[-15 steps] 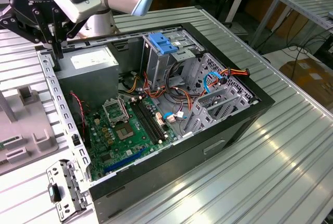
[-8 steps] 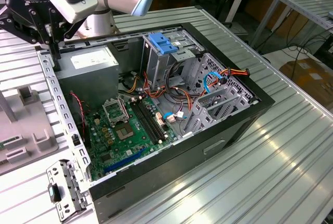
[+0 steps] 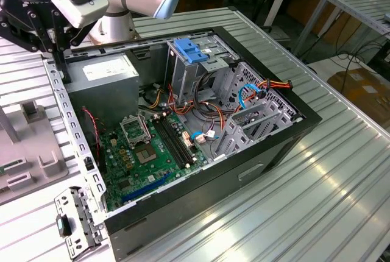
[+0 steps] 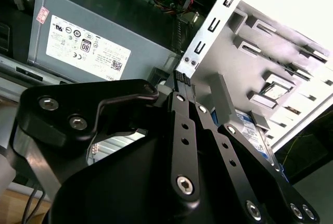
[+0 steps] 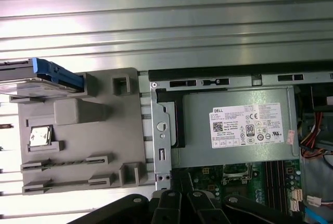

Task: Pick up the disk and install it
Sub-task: 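Reach for the disk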

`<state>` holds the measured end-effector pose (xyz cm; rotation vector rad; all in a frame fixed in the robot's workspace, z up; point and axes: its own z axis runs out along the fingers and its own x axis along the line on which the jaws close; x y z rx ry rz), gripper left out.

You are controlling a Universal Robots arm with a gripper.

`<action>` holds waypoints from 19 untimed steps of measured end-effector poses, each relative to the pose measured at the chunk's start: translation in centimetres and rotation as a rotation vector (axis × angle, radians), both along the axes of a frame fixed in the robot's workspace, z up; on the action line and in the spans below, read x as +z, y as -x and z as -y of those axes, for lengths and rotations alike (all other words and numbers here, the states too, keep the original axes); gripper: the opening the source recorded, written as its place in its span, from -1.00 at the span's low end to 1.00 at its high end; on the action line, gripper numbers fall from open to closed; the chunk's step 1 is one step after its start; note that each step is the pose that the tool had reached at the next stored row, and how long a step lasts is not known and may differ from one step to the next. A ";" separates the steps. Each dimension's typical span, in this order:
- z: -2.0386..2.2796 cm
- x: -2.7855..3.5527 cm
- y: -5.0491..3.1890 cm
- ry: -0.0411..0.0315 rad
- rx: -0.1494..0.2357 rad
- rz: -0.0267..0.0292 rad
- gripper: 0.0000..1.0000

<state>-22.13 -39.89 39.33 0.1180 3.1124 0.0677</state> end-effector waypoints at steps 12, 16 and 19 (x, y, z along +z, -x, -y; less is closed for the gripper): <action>0.00 0.00 0.73 0.0000 0.000 -0.0001 -0.79; 0.00 0.00 0.95 0.0000 0.000 -0.0001 -0.79; 0.00 0.00 1.12 0.0001 0.000 -0.0001 -0.79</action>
